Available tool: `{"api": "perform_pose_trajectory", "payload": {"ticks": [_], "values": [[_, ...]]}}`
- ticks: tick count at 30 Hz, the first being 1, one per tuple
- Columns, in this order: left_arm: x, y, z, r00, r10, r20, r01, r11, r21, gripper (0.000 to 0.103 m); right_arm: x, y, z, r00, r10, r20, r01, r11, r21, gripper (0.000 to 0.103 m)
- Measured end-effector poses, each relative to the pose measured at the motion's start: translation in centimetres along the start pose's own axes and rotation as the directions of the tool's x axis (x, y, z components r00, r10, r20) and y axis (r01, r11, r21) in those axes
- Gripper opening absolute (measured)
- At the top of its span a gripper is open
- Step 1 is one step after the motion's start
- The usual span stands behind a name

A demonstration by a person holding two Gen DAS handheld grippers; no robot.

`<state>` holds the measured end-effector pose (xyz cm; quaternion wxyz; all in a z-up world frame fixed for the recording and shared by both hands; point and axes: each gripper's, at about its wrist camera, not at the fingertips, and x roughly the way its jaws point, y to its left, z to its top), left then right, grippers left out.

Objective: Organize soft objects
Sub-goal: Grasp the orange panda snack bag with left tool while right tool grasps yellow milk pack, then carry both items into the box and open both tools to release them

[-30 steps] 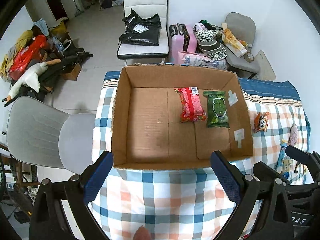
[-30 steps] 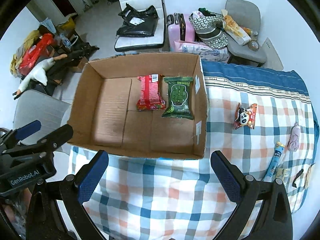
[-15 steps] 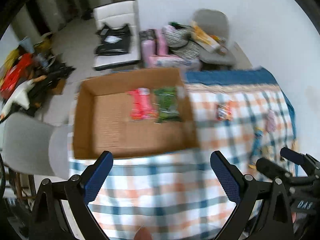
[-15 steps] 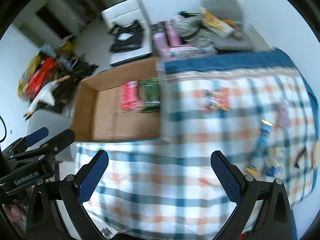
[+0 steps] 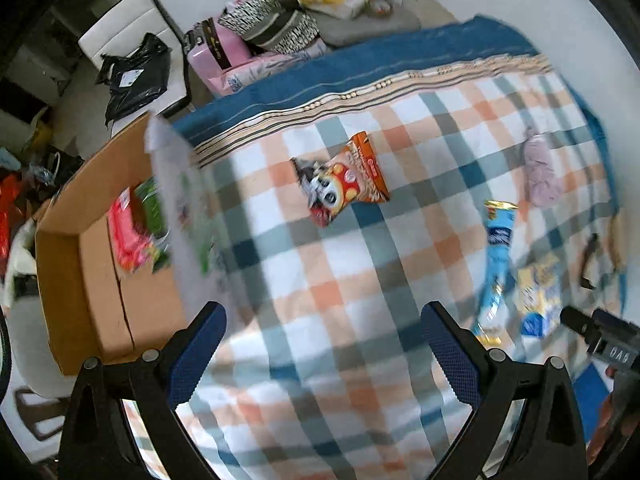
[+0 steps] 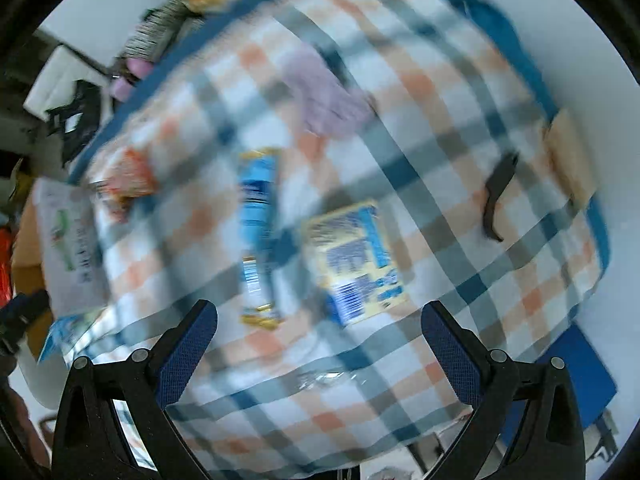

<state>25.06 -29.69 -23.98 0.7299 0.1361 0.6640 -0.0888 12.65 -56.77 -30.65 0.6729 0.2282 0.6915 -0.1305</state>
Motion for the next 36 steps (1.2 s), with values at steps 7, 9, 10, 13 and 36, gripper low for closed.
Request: {"api": "perform_pose_trajectory", "payload": {"ticks": [7,9,10,13,36], "values": [[4.9,-2.5,4.9,0.994,0.090,-0.059,-0.081,0.985,0.150,0.100,6.9,-1.9,1.3,0.988,0.016,-0.151,-0.014,1.000,0.015,0.088],[6.4,-3.3,6.0,0.990,0.119,-0.080,-0.100,0.973,0.207,0.100,7.2,-1.9,1.7,0.989,-0.024,-0.148,0.025,1.000,0.000,0.082],[7.1,-3.6,6.4,0.987,0.137,-0.088,-0.113,0.965,0.237,0.100,7.4,-1.9,2.0,0.987,-0.038,-0.154,0.038,0.999,-0.002,0.077],[9.9,-4.6,7.7,0.971,0.207,-0.120,-0.157,0.931,0.331,0.100,7.8,-2.0,2.6,0.983,-0.045,-0.178,0.046,0.999,0.002,0.075],[15.7,-1.0,7.8,0.949,-0.026,-0.313,0.071,0.989,0.132,0.046,8.5,-0.5,3.9,0.972,-0.085,-0.219,0.079,0.996,-0.036,0.070]]}}
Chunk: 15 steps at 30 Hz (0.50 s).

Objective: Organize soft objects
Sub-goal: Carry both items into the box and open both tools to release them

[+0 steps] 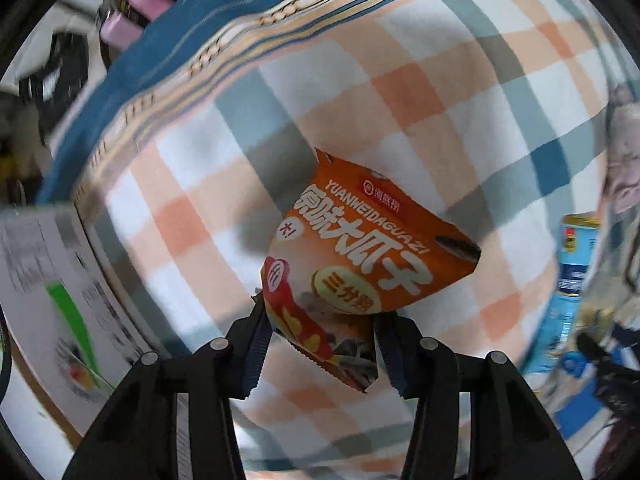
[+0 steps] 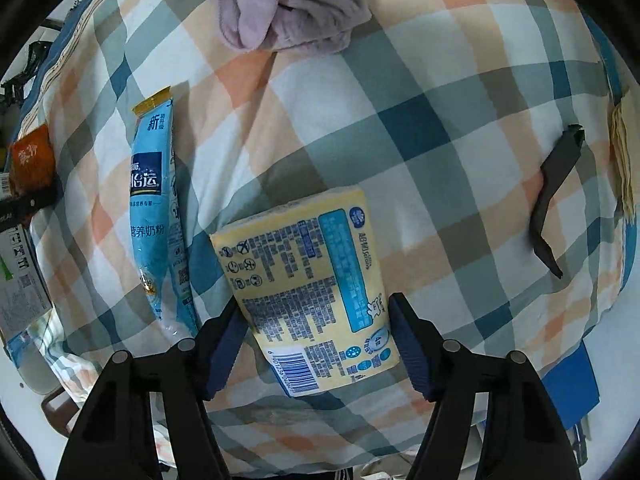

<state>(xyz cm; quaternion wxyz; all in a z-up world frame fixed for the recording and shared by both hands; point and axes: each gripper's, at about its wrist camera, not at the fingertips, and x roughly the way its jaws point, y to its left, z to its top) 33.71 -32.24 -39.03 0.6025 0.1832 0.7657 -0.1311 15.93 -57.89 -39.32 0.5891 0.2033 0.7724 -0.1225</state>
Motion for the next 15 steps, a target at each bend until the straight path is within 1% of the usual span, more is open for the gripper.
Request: {"api": "perform_pose_trajectory", "payload": {"ticks": [2,4,6,8,10,12,14,15], "values": [[0.1,0.3,-1.4,0.998,-0.060,0.003,0.060,0.997,-0.046,0.046,-0.2,-0.3,-0.6,1.000,0.006,0.008,-0.006,1.000,0.004,0.070],[0.4,0.3,-2.6,0.996,-0.090,0.002,0.089,0.994,-0.070,0.046,-0.3,-0.2,-1.2,1.000,0.001,0.008,-0.001,1.000,-0.003,0.069],[1.2,-0.1,-3.8,0.994,-0.108,-0.008,0.108,0.992,-0.067,0.046,-0.3,0.2,-1.7,1.000,-0.018,0.014,0.018,1.000,-0.021,0.069],[2.2,-0.4,-4.6,0.996,-0.086,-0.011,0.086,0.994,-0.062,0.046,0.0,0.5,-1.7,1.000,-0.024,0.017,0.024,1.000,-0.020,0.072],[2.6,-0.5,-4.9,0.997,-0.071,-0.003,0.071,0.996,-0.061,0.046,-0.1,0.6,-1.7,1.000,-0.020,0.012,0.021,1.000,-0.011,0.072],[2.6,-0.6,-5.1,0.998,-0.059,0.009,0.059,0.996,-0.064,0.046,-0.2,0.9,-1.8,0.999,-0.031,0.009,0.031,0.999,-0.029,0.071],[2.6,-0.6,-5.4,0.999,-0.053,0.015,0.053,0.996,-0.068,0.046,0.4,1.2,-1.7,0.999,-0.038,-0.014,0.038,0.998,-0.048,0.071],[2.6,-1.0,-5.8,0.998,-0.055,0.020,0.056,0.996,-0.074,0.046,0.5,1.1,-1.7,0.999,-0.032,-0.020,0.031,0.999,-0.034,0.071]]}}
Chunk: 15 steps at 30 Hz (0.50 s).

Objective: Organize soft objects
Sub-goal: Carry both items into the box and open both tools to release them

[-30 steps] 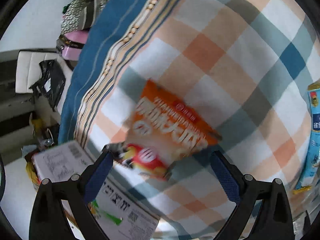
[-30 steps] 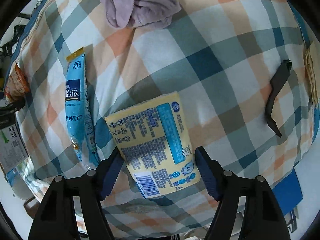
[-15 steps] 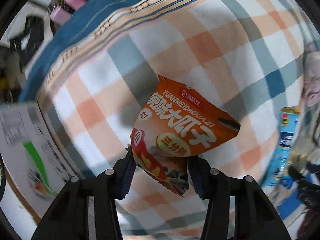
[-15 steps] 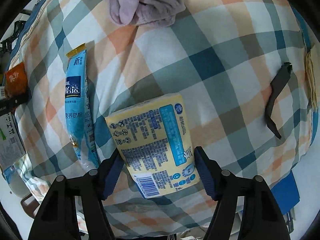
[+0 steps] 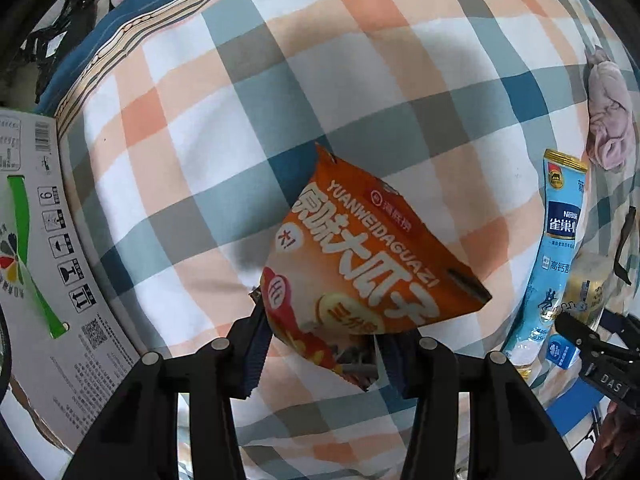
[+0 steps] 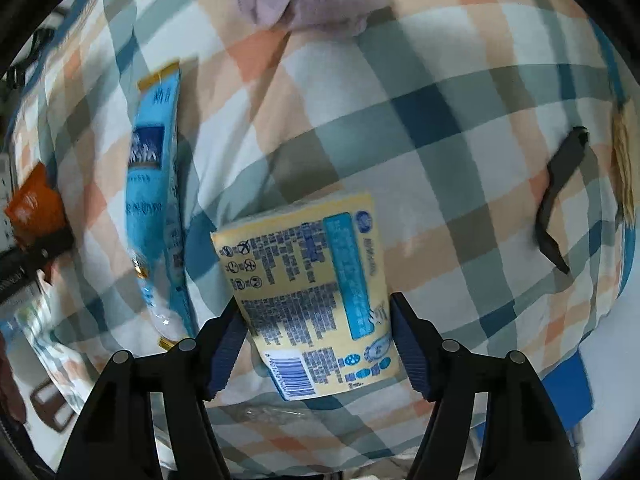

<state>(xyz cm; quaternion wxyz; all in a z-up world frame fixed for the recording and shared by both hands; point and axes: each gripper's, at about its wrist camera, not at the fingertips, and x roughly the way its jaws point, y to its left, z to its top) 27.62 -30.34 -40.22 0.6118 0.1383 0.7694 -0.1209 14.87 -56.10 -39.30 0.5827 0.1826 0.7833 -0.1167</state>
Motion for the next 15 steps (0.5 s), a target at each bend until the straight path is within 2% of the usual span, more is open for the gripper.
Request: {"api": "perform_pose_trajectory", "payload": {"ticks": [3,4,8,15], "values": [[-0.3,-0.7,-1.6,1.000,-0.012,0.011,0.012,1.000,-0.014,0.045,-0.8,-0.3,-0.3,1.000,0.012,0.027,-0.013,0.999,0.035,0.068],[-0.4,-1.6,-3.3,1.000,-0.022,0.013,0.022,1.000,-0.014,0.045,-1.5,-0.4,-0.7,0.999,0.016,0.046,-0.018,0.999,0.040,0.068],[-1.4,-2.1,-6.0,0.997,-0.075,0.029,0.075,0.997,-0.006,0.045,-4.7,0.2,-2.6,0.993,0.044,0.114,-0.047,0.999,0.026,0.068],[-4.9,-2.0,-12.0,0.975,-0.184,0.123,0.189,0.981,-0.035,0.043,-11.9,4.3,-6.5,0.970,0.104,0.220,-0.083,0.991,-0.102,0.068]]}}
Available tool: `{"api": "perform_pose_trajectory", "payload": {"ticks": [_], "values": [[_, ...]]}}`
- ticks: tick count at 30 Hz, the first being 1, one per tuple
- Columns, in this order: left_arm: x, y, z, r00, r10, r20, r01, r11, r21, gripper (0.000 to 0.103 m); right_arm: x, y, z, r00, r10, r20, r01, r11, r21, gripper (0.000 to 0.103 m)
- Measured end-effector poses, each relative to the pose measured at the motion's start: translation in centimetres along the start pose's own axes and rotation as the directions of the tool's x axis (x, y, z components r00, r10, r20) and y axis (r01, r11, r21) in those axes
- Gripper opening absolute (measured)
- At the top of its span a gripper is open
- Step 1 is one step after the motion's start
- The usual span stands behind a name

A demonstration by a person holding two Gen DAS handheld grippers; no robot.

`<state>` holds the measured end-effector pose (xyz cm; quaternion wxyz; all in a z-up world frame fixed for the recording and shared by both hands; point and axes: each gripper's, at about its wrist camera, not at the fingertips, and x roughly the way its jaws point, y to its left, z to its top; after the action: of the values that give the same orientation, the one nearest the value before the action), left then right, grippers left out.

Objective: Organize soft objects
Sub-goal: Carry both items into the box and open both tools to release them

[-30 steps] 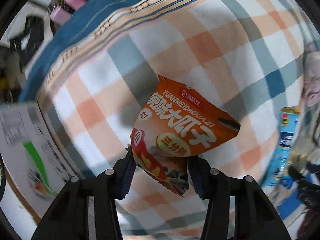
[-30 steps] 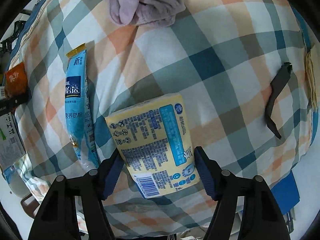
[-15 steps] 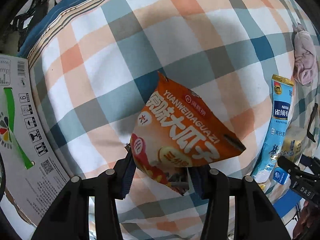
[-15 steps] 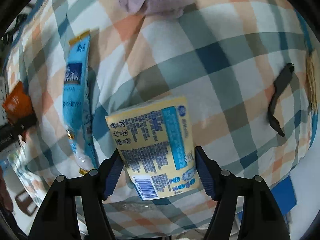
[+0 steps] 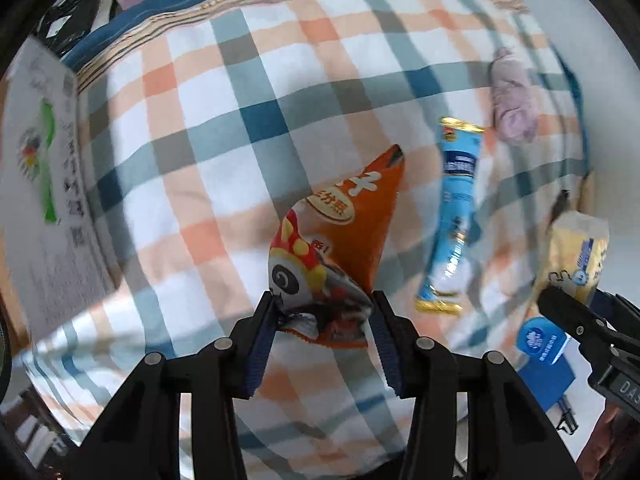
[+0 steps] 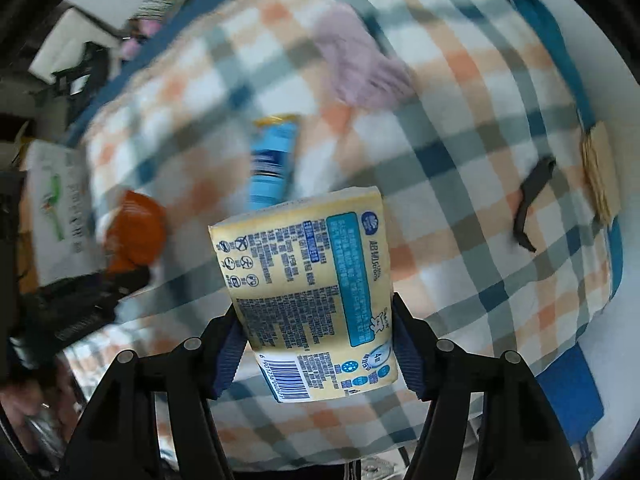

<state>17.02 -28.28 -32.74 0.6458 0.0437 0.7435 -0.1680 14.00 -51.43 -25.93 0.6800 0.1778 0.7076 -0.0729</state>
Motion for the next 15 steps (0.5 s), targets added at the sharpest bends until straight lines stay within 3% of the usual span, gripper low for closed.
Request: {"api": "perform_pose_trajectory", "payload": {"ticks": [6,10,15], "values": [[-5.5,1.8,-1.9,0.993,-0.046,0.106,0.051,0.997,-0.049,0.040,-3.6,4.8,-0.6,0.998,0.030,0.046,-0.025,0.994,-0.104,0.067],[-10.0,3.2,-2.2,0.979,-0.064,0.194,0.079,0.994,-0.073,0.040,-5.8,9.2,-1.4,0.996,0.056,0.071,-0.044,0.986,-0.160,0.067],[-16.0,8.9,-3.7,0.954,-0.063,0.294,0.102,0.988,-0.118,0.040,-6.9,15.0,-1.8,0.990,0.103,0.092,-0.080,0.971,-0.227,0.067]]}}
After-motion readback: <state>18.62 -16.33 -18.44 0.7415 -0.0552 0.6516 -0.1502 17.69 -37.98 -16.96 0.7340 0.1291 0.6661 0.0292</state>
